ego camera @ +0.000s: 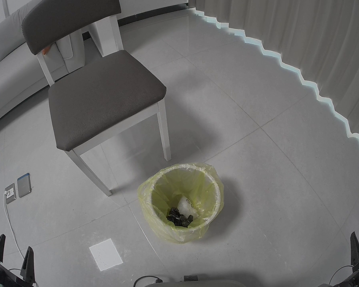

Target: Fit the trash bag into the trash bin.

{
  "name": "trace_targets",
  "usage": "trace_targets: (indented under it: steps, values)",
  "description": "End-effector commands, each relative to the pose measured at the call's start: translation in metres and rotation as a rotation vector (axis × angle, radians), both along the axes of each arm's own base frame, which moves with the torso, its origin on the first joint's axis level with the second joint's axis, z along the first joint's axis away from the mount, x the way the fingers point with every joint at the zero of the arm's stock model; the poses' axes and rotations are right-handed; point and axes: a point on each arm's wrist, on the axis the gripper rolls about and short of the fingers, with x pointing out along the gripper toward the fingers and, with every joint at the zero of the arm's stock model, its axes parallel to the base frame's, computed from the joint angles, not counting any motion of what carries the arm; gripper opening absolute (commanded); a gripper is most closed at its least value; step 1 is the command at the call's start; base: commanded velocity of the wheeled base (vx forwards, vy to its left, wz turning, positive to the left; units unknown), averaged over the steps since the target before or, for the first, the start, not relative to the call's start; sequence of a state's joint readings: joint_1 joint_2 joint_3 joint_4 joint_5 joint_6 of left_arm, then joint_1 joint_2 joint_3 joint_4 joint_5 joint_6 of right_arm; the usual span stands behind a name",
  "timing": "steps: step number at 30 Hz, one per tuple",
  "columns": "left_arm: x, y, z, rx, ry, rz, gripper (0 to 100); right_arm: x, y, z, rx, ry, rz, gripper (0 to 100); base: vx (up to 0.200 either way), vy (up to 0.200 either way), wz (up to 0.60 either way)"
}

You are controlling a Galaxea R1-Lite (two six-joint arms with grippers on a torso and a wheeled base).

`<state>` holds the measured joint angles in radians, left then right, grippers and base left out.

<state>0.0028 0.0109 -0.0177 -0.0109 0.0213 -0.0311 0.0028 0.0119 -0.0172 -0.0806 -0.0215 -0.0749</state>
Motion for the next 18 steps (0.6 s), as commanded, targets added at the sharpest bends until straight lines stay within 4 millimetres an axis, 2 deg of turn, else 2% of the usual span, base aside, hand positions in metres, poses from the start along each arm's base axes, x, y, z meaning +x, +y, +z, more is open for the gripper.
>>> trace_targets:
  steps: [1,5,8,18]
  values:
    - [0.0005,0.0000,-0.0052,-0.001,0.007,0.000,100,0.0008,0.0000,-0.0052,-0.005,0.012,0.000,100,0.000,0.000,0.00]
    - [0.0005,0.0000,-0.0053,0.011,0.009,-0.001,100,0.0008,0.0001,-0.0058,0.083,0.016,0.013,100,0.000,0.000,0.00]
    - [0.0005,0.0000,-0.0053,0.013,0.009,-0.004,100,0.0003,-0.0003,-0.0150,0.066,0.122,-0.017,100,0.000,0.000,0.00]
    - [0.0005,-0.0001,-0.0053,0.014,0.009,-0.005,100,0.0010,-0.0008,-0.0129,0.122,0.081,-0.037,100,0.000,0.000,0.00]
